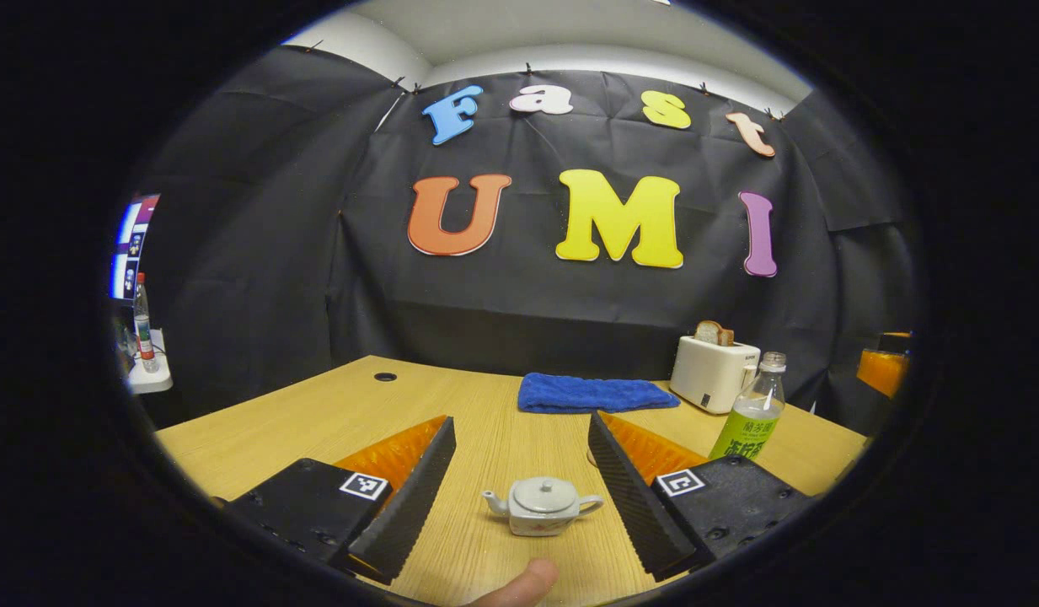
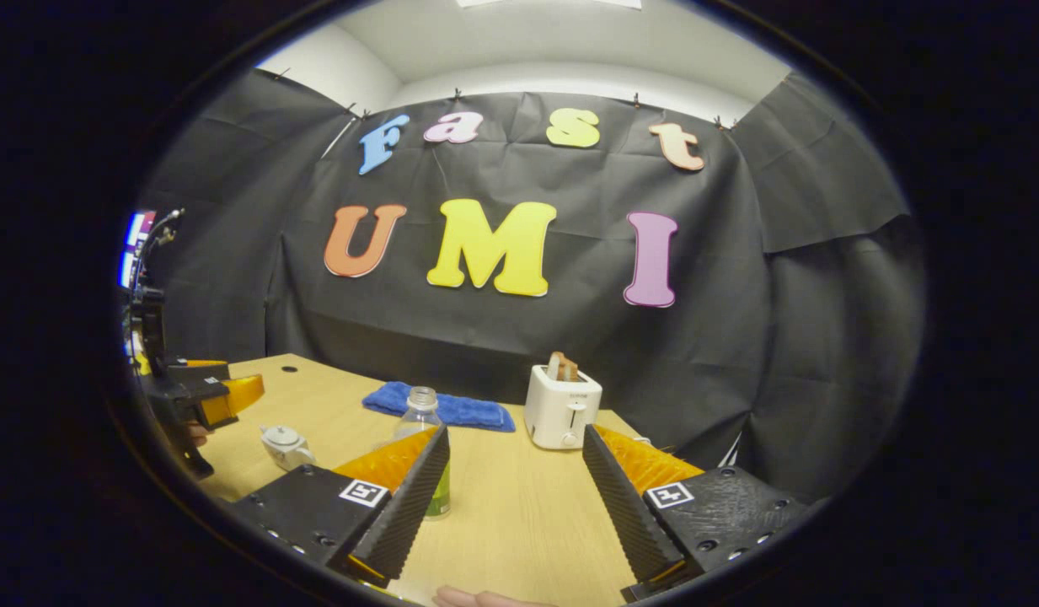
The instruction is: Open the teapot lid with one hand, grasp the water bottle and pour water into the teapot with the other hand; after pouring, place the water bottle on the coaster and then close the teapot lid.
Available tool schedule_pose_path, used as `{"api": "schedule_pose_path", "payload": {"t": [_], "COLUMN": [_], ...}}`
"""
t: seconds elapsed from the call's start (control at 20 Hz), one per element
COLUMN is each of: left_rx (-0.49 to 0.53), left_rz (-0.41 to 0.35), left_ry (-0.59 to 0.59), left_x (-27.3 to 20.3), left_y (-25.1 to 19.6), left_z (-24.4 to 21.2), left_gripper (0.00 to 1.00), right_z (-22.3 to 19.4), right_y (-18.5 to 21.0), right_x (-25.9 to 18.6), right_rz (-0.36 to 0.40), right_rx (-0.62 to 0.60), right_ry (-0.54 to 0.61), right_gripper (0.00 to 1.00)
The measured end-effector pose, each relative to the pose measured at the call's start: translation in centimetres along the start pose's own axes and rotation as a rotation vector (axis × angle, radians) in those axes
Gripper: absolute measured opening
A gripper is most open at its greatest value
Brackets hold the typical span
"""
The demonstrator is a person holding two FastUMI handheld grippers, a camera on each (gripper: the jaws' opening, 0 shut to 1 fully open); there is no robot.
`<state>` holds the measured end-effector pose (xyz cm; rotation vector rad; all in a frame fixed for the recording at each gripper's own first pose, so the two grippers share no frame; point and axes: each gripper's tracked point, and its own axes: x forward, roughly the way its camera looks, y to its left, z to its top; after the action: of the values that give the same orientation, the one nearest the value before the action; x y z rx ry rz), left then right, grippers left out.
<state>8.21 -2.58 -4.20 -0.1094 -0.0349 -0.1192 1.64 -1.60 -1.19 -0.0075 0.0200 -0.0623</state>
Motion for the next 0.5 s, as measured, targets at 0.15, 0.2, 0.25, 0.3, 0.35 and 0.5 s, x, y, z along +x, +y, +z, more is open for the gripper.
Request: {"api": "schedule_pose_path", "payload": {"t": [0.15, 0.2, 0.25, 0.3, 0.35, 0.5], "left_rx": [0.07, 0.086, 0.089, 0.08, 0.071, 0.041], "left_rz": [-0.004, -0.006, -0.012, -0.023, -0.024, -0.071], "left_ry": [0.059, 0.073, 0.078, 0.083, 0.083, 0.091], "left_x": [1.6, 1.9, 2.1, 2.3, 2.4, 2.9], "left_y": [-0.6, -0.7, -0.9, -1.0, -1.0, -1.9], "left_z": [-3.3, -4.0, -4.2, -4.4, -4.6, -5.2], "left_gripper": [1.0, 0.99, 1.0, 0.99, 0.99, 0.92], "right_z": [-0.2, -0.5, -0.6, -0.8, -0.9, -1.3], "right_y": [-0.6, -0.8, -1.0, -1.1, -1.2, -1.2], "right_x": [0.4, 0.7, 0.8, 1.0, 1.1, 1.4], "right_rz": [-0.01, -0.013, -0.018, -0.023, -0.025, -0.023], "right_rx": [0.011, 0.013, 0.016, 0.019, 0.021, 0.029], "right_ry": [0.008, 0.013, 0.019, 0.024, 0.029, 0.042], "right_gripper": [0.95, 0.95, 0.95, 0.95, 0.95, 0.95]}}
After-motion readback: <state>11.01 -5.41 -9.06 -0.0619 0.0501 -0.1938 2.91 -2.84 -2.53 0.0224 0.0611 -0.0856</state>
